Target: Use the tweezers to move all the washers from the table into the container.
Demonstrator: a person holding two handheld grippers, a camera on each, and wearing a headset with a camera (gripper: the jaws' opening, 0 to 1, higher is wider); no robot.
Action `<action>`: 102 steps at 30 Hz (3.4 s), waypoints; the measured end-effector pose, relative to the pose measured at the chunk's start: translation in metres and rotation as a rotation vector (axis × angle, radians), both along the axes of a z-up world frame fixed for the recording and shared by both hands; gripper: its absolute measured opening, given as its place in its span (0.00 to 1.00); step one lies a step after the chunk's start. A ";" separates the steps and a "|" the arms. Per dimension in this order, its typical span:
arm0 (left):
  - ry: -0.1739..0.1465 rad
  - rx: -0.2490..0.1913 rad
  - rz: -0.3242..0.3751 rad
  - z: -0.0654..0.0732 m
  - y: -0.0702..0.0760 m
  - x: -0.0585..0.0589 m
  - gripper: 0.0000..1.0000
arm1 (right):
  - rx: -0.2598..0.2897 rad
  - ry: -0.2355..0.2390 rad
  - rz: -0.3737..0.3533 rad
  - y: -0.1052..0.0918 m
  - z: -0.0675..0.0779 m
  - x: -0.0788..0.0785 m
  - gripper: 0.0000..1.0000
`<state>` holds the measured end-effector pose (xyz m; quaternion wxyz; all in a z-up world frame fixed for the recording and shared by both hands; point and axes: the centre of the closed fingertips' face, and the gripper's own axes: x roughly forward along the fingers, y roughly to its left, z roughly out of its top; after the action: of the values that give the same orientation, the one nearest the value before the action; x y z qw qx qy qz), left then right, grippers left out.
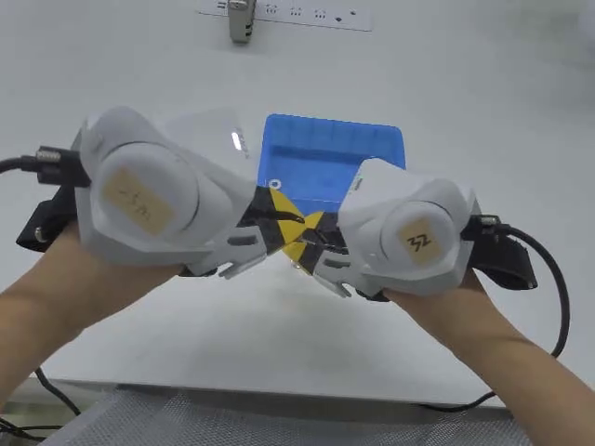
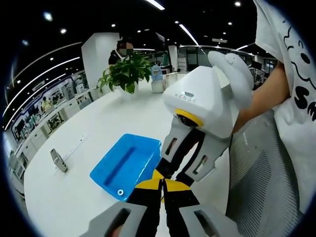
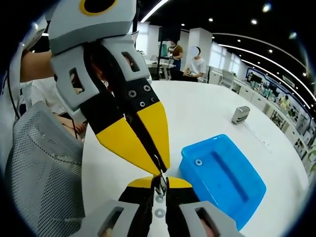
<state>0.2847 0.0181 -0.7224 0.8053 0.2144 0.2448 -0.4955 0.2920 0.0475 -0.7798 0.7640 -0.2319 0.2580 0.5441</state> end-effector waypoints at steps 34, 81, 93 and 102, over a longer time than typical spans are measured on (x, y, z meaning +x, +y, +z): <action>-0.168 0.007 0.004 0.065 -0.004 0.030 0.00 | 0.026 -0.181 -0.030 0.000 0.068 0.040 0.03; -0.121 0.068 0.099 0.008 0.006 0.080 0.00 | 0.036 -0.112 -0.130 0.011 0.011 0.089 0.05; -0.178 0.030 0.057 0.045 -0.001 0.058 0.00 | 0.106 -0.152 -0.146 -0.001 0.052 0.071 0.07; -0.191 -0.009 0.057 0.060 -0.011 0.034 0.00 | 0.159 -0.134 -0.182 -0.010 0.070 0.047 0.09</action>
<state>0.3183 0.0076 -0.6619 0.8398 0.2501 0.1709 -0.4506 0.3393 0.0374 -0.7102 0.8416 -0.1820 0.1827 0.4747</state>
